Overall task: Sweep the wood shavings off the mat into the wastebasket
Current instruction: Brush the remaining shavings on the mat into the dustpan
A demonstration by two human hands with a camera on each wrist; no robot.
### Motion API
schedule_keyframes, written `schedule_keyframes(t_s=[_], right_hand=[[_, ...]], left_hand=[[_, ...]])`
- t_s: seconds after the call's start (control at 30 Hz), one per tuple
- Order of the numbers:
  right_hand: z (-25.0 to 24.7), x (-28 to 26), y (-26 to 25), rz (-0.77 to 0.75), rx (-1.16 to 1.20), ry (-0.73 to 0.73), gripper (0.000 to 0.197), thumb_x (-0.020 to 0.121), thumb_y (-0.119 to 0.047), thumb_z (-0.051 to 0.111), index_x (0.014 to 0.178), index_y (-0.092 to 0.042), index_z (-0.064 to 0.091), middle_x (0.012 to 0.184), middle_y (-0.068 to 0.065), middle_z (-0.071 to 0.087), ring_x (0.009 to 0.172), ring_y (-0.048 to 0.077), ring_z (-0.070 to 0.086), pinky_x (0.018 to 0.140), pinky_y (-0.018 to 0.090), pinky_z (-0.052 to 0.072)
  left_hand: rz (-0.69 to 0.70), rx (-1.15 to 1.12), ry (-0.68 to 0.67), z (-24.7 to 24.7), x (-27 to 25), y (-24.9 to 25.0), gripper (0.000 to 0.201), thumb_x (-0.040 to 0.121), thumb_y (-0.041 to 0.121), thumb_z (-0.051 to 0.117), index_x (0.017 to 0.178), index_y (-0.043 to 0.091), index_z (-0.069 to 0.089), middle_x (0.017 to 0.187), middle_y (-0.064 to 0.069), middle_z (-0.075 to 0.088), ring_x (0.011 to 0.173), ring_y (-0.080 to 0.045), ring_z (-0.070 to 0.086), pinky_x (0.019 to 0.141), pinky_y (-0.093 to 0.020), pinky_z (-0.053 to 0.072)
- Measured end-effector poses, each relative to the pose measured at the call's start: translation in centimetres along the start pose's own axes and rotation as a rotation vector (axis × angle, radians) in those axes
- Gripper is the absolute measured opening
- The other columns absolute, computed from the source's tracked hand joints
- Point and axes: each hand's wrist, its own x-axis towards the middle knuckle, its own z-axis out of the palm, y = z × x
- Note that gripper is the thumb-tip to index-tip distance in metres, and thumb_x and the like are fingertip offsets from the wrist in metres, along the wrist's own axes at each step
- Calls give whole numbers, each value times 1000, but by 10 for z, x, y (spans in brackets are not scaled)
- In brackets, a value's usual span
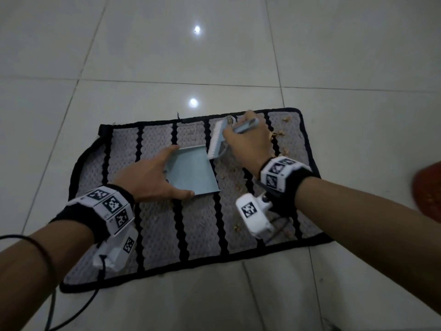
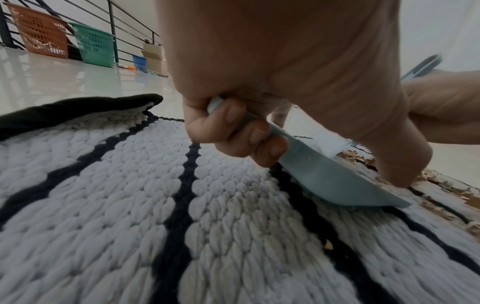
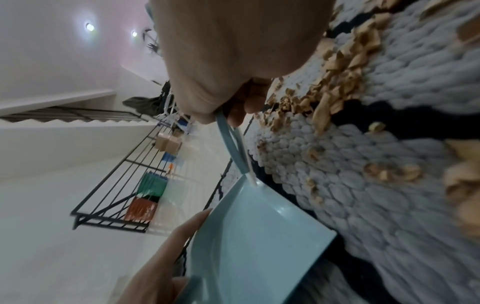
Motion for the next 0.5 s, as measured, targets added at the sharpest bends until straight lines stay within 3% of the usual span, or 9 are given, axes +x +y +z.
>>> schedule_keyframes(t_s=[0.07,0.2,0.27,0.37,0.5], right_hand=[[9,5,4,48,-28,40,23,79,-15,69,72,-11,49,60,-1,53,49,6,45,39,10,32],[-1,-11,24,168,19,96,19,80,-18,67,78,-14,49,76,8,63,63,20,60,52,28,48],[-14,-26,33,183,29,109,17,81,-16,66,84,-11,50,79,7,63,65,19,61,51,23,49],[-34,-34,32,137,31,150,20,82,-12,67,78,-8,48,67,3,55,54,12,50,44,19,39],[-49,-3,12,0,73,94,20,81,-7,65,83,-9,45,66,-1,52,45,-2,46,43,14,38]], left_hand=[[-9,-1,10,2,1,1,117,57,76,75,150,41,14,132,-4,57,91,-19,54,78,-31,46],[-6,-27,15,3,1,2,119,55,76,77,150,38,15,132,-4,57,91,-18,53,78,-30,45],[1,-37,13,4,1,2,120,55,76,76,151,37,15,132,-5,57,94,-20,56,81,-32,48],[-7,-46,7,3,1,3,120,53,82,71,150,40,15,133,-4,57,98,-21,58,84,-34,50],[2,-52,10,-2,2,9,122,47,88,63,148,41,13,131,-4,58,101,-24,61,82,-33,50]])
